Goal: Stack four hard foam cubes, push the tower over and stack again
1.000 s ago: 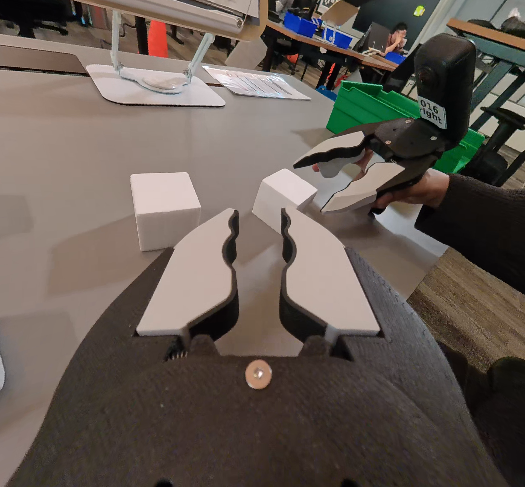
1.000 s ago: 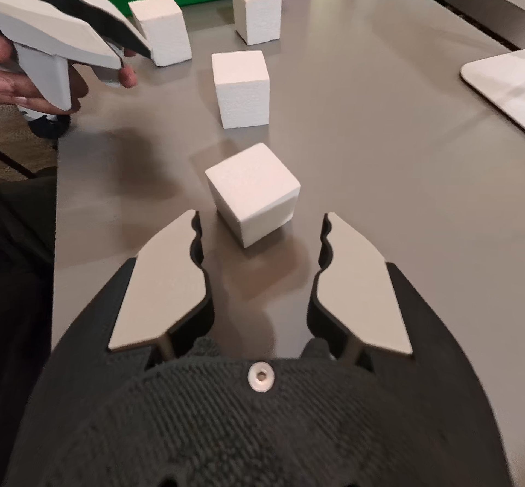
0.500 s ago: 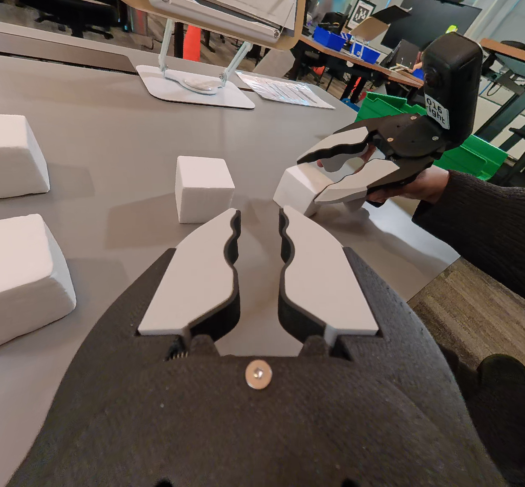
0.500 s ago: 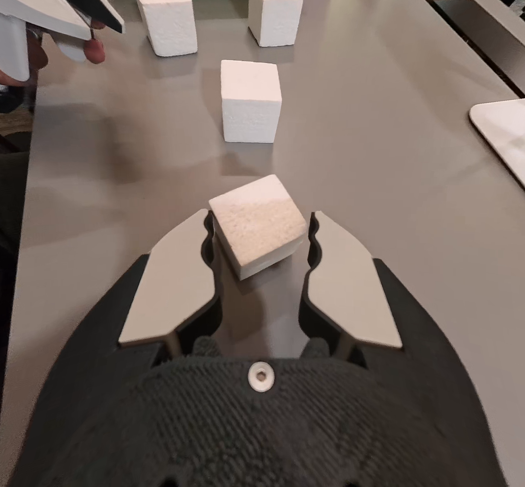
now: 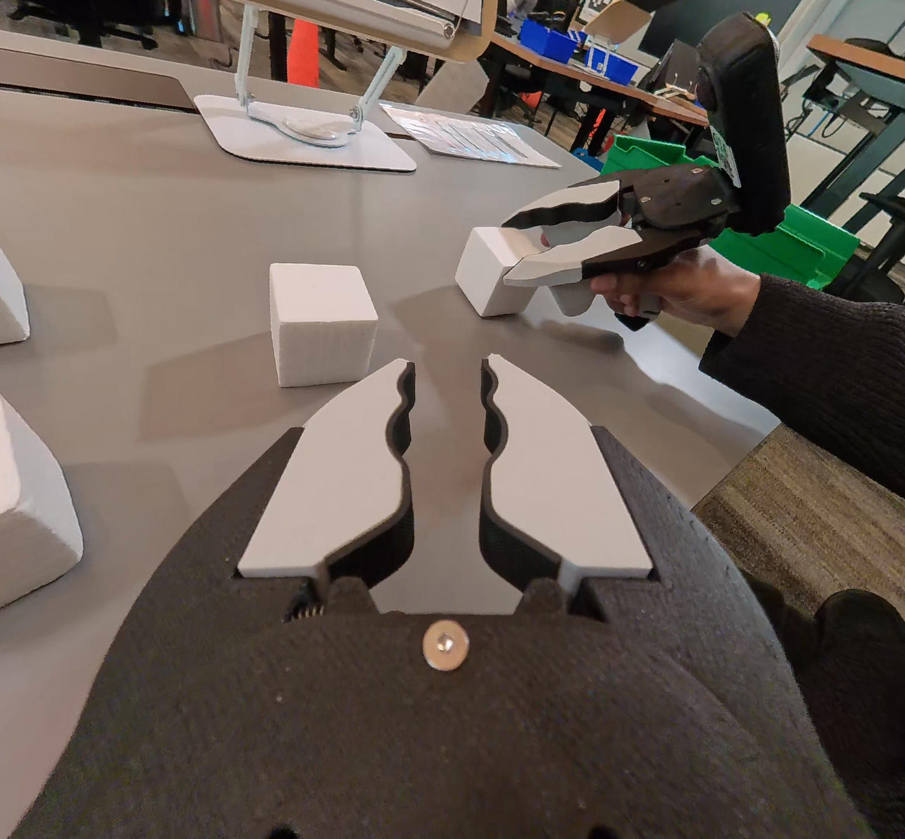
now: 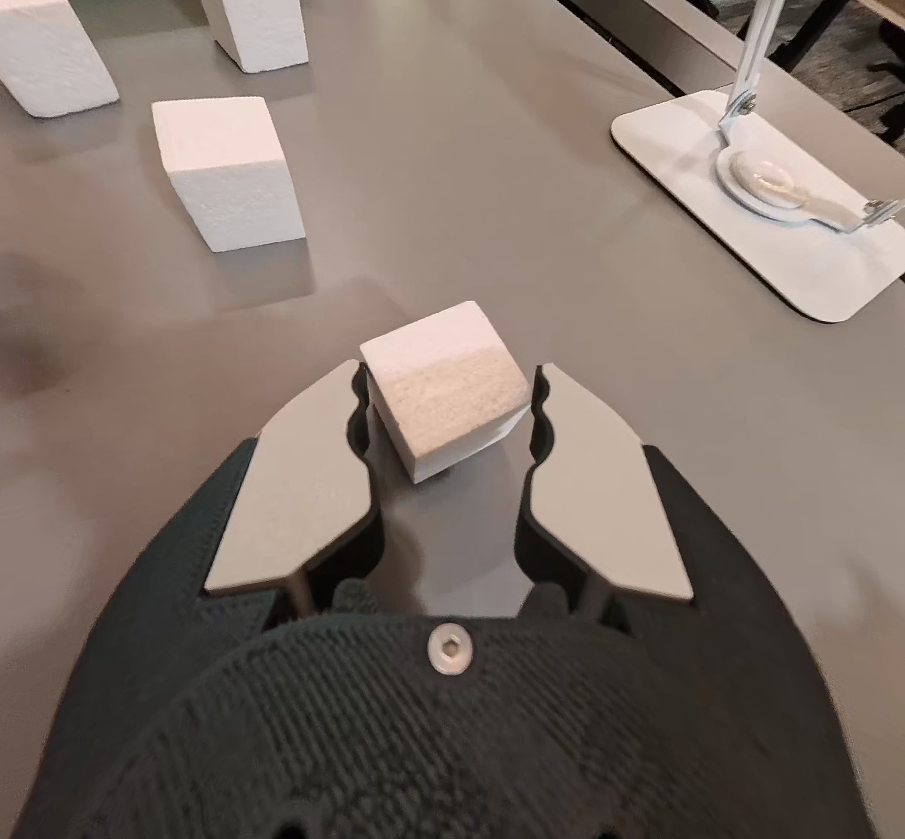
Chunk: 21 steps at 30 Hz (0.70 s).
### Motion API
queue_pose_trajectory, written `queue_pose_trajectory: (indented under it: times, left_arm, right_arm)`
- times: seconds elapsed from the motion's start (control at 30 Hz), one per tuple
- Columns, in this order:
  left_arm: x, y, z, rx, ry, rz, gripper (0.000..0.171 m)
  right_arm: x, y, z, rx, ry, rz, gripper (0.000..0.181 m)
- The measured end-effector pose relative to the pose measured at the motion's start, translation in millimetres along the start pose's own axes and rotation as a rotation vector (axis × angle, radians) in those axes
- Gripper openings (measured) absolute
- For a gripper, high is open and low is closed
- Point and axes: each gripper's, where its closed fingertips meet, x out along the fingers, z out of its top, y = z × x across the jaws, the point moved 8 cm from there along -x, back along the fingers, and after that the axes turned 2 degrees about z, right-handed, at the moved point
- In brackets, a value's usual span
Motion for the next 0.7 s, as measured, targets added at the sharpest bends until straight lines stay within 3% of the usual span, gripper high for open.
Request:
queue_pose_trajectory:
  times: [0.7]
  left_arm:
    - [1.2,-2.9,-1.6,0.023,0.018,-0.005,0.026]
  right_arm:
    - [3.3,11.5,-0.3,-0.003,-0.007,0.073,0.065]
